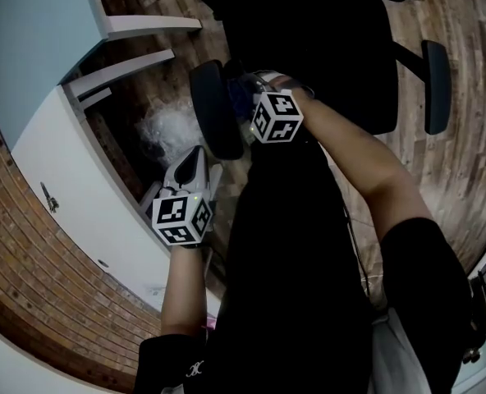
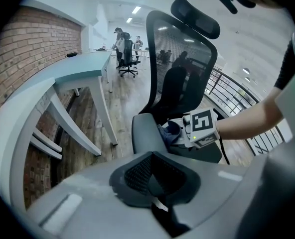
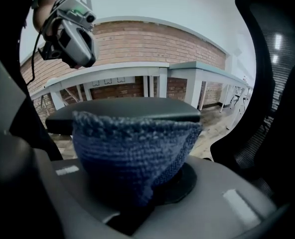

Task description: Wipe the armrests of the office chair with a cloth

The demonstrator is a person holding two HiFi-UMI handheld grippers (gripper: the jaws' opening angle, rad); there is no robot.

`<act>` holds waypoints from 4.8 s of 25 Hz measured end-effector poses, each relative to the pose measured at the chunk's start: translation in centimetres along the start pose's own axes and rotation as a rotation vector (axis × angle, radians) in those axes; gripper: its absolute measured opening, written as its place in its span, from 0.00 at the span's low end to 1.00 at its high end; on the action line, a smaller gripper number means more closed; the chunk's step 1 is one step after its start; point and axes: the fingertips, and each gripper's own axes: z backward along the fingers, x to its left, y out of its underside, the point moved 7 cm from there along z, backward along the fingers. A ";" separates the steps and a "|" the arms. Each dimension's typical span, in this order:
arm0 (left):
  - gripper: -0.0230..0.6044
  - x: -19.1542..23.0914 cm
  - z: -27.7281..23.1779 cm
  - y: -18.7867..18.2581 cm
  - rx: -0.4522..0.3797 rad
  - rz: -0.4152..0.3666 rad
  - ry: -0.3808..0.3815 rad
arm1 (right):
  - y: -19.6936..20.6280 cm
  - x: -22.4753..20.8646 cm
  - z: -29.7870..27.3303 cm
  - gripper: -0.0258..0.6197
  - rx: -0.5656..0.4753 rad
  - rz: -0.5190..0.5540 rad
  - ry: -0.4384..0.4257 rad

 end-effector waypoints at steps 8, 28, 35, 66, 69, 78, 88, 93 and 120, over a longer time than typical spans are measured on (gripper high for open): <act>0.05 1.4 0.7 1.7 0.000 0.061 -0.044 | 1.6 -0.9 -3.5 0.13 0.134 0.050 -0.013; 0.05 2.3 2.5 3.3 -0.069 0.204 -0.069 | 4.6 -2.9 -7.1 0.13 0.275 -0.006 -0.068; 0.05 0.9 1.9 0.8 -0.114 0.189 -0.040 | 1.3 -1.6 -2.8 0.13 0.128 -0.044 -0.095; 0.05 9.2 7.3 9.2 -0.348 0.431 -0.053 | -20.3 -5.5 -2.8 0.13 0.589 0.309 -0.657; 0.05 10.8 7.7 10.3 -0.349 0.420 -0.045 | -21.5 -4.8 -7.5 0.13 0.731 0.330 -0.755; 0.05 14.2 5.9 12.7 -0.330 0.439 -0.028 | -16.4 -3.0 -15.2 0.13 1.185 0.444 -0.910; 0.05 14.9 3.7 13.6 -0.288 0.450 0.001 | -9.0 -2.4 -17.3 0.13 1.486 0.442 -0.997; 0.05 15.2 3.2 13.8 -0.265 0.458 0.026 | -7.4 -2.5 -18.2 0.13 1.615 0.382 -1.053; 0.05 17.4 -0.3 15.5 -0.233 0.471 0.083 | 0.7 -0.8 -25.0 0.13 1.476 0.377 -1.025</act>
